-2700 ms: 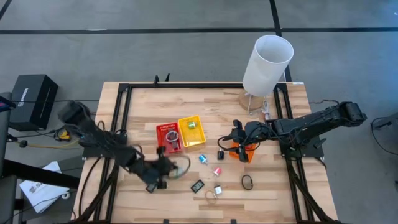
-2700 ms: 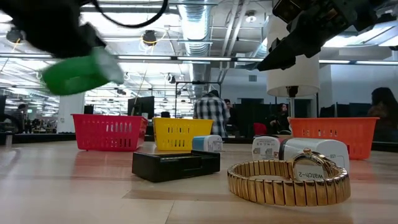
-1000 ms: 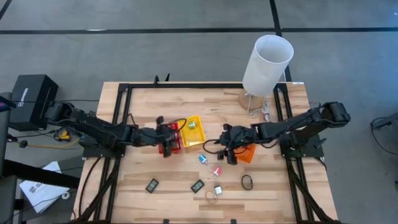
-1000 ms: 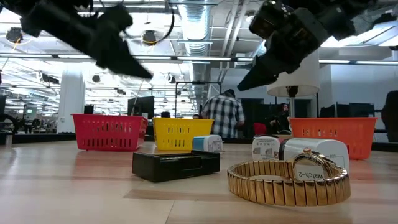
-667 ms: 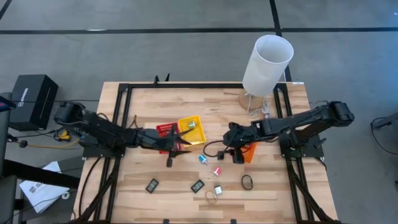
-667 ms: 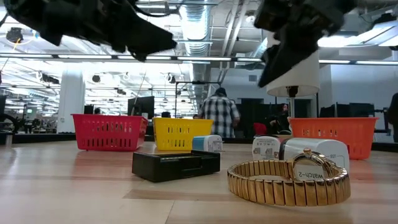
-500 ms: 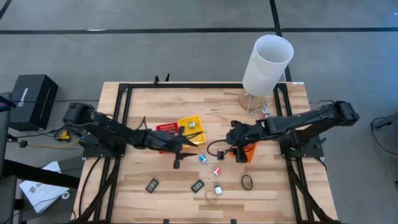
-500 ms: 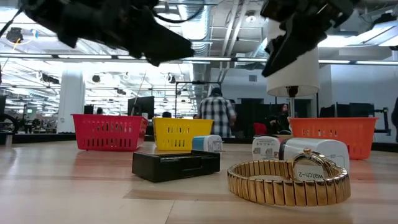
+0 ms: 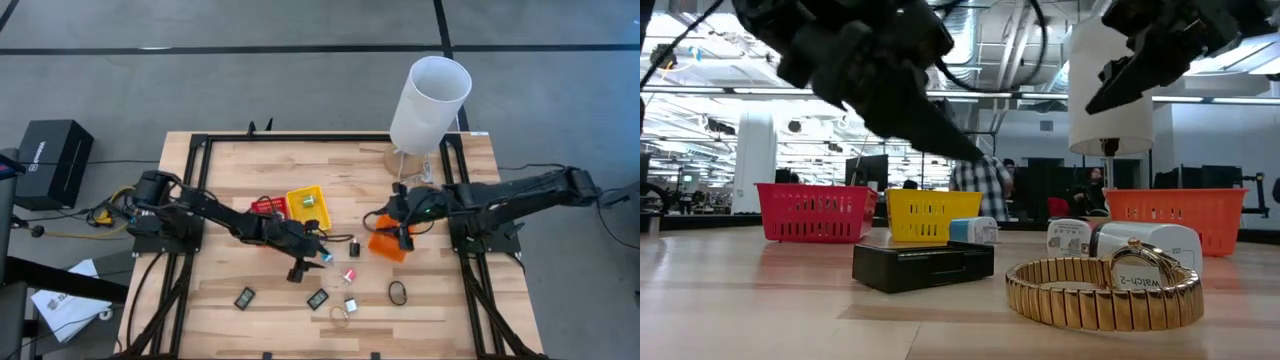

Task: Pick & Place Office items
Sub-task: Put the blue charger adapter into the yellow bin

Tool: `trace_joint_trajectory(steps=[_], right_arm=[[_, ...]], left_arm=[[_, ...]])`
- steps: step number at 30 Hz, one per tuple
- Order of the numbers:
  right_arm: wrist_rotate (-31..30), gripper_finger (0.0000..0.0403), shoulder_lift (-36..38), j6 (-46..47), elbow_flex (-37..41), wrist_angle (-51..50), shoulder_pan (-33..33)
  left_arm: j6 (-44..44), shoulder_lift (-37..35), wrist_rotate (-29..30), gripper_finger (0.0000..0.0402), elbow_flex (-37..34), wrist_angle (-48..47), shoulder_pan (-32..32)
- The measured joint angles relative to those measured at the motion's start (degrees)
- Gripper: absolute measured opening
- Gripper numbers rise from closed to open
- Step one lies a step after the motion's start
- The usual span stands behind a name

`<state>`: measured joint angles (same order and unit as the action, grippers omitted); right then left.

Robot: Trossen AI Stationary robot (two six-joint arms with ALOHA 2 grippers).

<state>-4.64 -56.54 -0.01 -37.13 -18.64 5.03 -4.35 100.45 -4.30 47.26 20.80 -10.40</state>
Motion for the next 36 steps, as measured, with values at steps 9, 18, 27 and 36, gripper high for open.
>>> trace_joint_trajectory(steps=[9,18,27,36], right_arm=[[0.1,0.0203,6.0,0.0,1.6,6.8,-1.8],[0.1,0.0203,3.9,-0.5,1.6,7.7,-1.8],[0.1,0.0203,3.1,-0.5,1.6,7.5,-1.8],[0.1,0.0203,2.9,-0.5,1.6,7.5,-1.8]], left_arm=[[-10.3,4.6,-0.2,0.0182,8.9,-15.4,1.0],[-14.2,5.8,0.0,0.0198,11.9,-20.1,3.9],[-19.8,6.7,-1.8,0.0231,11.9,-20.4,3.7],[-19.8,7.1,-1.8,0.0237,11.6,-20.2,4.4]])
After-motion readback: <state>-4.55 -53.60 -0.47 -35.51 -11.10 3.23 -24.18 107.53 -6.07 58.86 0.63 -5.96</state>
